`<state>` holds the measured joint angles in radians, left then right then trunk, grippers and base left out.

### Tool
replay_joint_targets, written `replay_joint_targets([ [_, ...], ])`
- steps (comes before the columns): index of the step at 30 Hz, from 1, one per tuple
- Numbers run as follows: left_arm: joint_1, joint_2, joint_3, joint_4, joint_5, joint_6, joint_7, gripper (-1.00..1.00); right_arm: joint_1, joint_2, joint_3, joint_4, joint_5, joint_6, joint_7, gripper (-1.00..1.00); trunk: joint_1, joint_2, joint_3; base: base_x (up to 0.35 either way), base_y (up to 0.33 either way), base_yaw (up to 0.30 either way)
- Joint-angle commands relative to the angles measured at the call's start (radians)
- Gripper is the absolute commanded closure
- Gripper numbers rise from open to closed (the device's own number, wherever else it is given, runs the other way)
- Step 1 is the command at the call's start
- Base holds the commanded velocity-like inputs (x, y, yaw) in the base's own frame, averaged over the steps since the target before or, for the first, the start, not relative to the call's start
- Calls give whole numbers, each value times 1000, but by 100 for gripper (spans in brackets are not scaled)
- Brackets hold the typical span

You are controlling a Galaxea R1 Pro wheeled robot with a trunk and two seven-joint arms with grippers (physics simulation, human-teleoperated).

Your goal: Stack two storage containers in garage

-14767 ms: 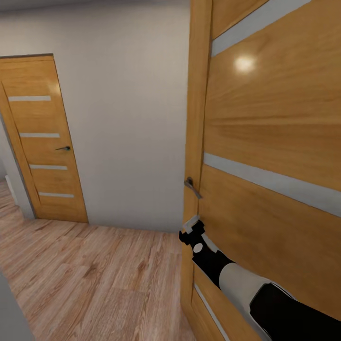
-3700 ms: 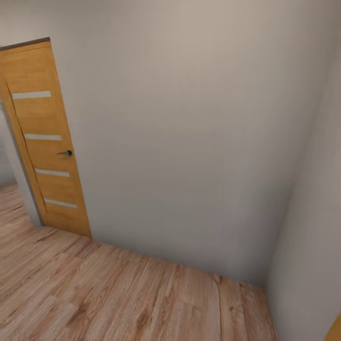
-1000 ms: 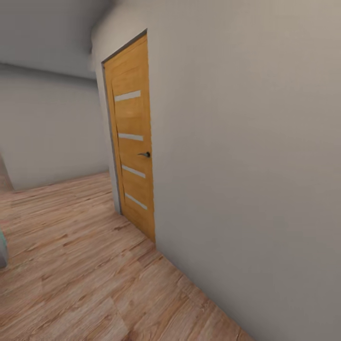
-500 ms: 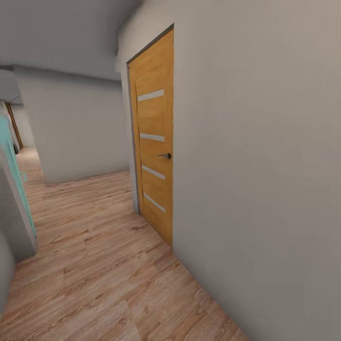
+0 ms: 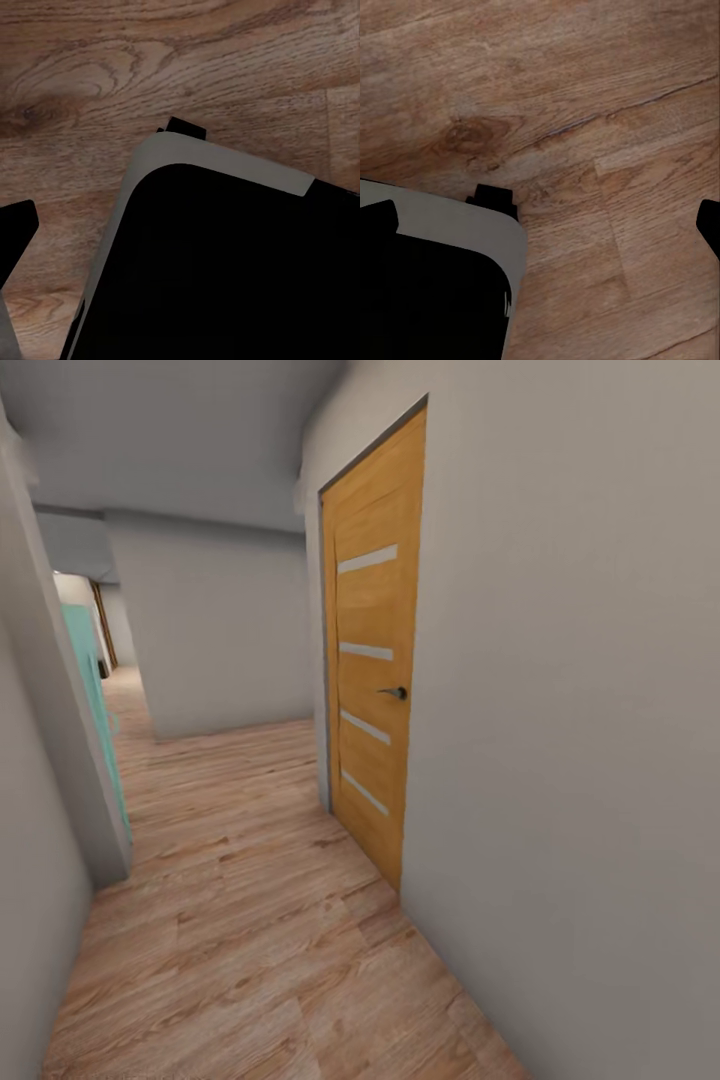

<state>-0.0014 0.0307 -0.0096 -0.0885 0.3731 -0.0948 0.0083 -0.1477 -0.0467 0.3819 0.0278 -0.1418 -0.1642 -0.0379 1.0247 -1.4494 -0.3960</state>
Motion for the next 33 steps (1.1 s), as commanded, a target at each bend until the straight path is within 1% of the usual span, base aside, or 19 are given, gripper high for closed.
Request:
replay_joint_targets([
  [1, 0, 0, -1, 0, 4, -2, 1, -100, -1, 1, 8, 3, -10, -6, 0, -100, 0, -1, -1, 124, 0, 273],
  [33, 0, 0, -1, 0, 6, 0, 1, -100, -1, 0, 8, 3, -10, -6, 0, -100, 0, -1, -1, 116, 0, 273],
])
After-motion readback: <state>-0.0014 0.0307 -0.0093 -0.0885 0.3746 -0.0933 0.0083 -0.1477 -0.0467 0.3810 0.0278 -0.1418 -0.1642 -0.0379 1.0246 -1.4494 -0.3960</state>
